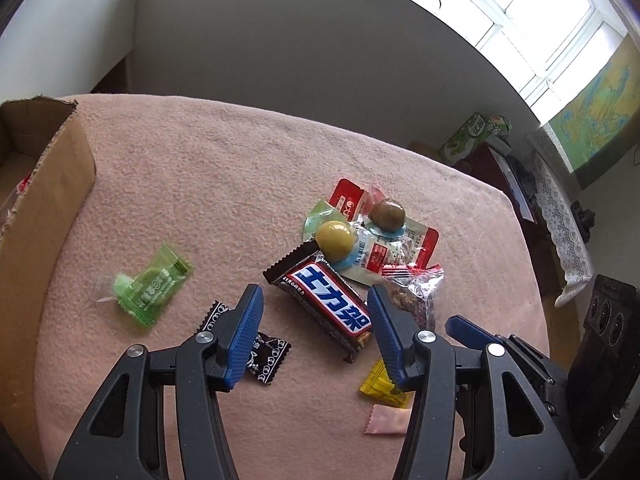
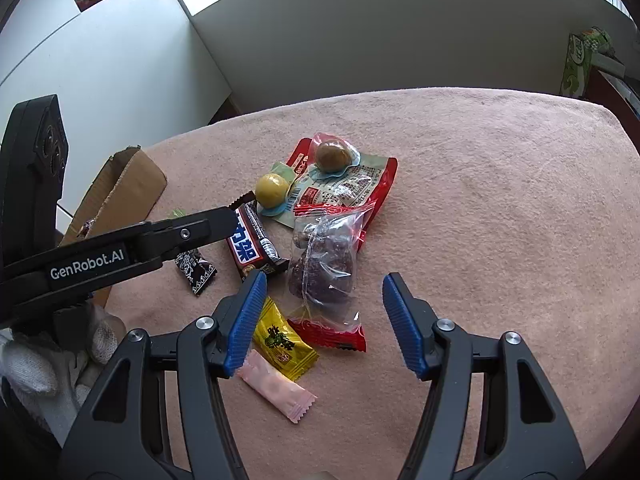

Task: Organize snacks
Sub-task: 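Grasp the blue-and-white chocolate bar with the left gripper while the right grasps the clear snack bag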

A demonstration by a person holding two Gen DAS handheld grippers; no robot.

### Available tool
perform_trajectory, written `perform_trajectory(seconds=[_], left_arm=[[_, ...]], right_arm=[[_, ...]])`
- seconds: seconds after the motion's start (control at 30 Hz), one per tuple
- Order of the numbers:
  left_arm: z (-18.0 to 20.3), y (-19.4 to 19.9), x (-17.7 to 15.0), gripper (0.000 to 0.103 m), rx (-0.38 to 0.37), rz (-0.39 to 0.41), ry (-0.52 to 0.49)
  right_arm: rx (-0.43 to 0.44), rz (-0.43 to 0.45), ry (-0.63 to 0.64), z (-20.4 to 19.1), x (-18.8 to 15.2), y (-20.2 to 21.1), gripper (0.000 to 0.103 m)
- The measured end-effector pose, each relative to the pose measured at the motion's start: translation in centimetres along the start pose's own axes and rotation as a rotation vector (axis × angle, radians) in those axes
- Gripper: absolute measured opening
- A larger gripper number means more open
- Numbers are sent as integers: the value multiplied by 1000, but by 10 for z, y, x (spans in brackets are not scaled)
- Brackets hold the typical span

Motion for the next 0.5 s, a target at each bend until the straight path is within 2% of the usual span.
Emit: perform_trajectory(seconds=[0.27,0.47,0.5], left_arm=[[8,-19,-6,53,7,-56,2],[13,-24,-2,53,44,-54,-40],[12,-23,-2,49,52,-50,-50]], right_arm=[[-28,-13,7,2,-3,-9,64],[-41,-20,19,4,1,-14,60],[-44,-22,25,3,2,-15,59]])
Point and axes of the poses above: each gripper's, at about its wrist camera, not at the fingertips, and y roughly against the way its jaws point, z to its right, x to its top, the point moved 5 cm from there along -y, roughly the way its jaws point, and after that the axes turned 7 degrees about z, right-handed, at the moved point
